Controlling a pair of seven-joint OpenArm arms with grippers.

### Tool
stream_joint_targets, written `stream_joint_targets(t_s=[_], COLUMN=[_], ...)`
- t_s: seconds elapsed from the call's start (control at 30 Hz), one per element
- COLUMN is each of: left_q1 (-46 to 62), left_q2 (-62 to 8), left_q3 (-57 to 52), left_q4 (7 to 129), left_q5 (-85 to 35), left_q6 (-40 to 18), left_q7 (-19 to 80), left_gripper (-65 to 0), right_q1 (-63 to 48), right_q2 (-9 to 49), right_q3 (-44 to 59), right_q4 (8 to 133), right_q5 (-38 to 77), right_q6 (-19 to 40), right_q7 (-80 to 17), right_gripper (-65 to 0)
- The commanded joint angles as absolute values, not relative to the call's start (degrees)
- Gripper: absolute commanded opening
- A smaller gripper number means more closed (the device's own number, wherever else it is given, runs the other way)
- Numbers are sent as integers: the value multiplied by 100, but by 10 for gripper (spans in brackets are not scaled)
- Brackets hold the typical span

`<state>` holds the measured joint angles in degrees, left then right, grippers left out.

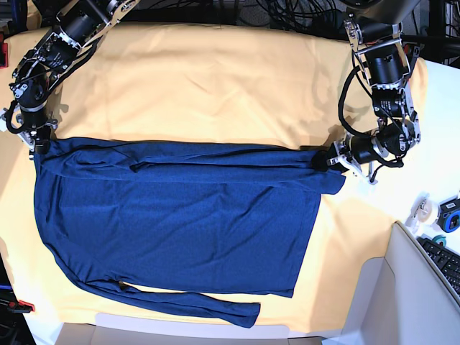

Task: Fold the T-shirt properly
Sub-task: 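Drag the held edge back toward the robot with both grippers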

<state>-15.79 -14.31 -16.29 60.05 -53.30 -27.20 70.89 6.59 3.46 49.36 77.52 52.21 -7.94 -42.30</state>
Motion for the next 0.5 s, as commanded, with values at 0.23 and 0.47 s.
stream_joint_targets(t_s=[0.23,0.47], left_q1=[-1393,-813], left_q2=[-1622,-1833], left_q3=[-1648,-1798], left_q4=[6668,7600], left_q5=[-5429,-5429], left_q6=[-2738,-2738], left_q7=[7108,7143], left_gripper=[-650,-650], right_q1=[646,215], right_q2=[523,681], right_q3=[4971,4954], right_q4=[7793,8338], right_q5=[5226,5209], right_q6=[-884,-884], right_q7=[-5033,-5077], right_gripper=[-650,-650])
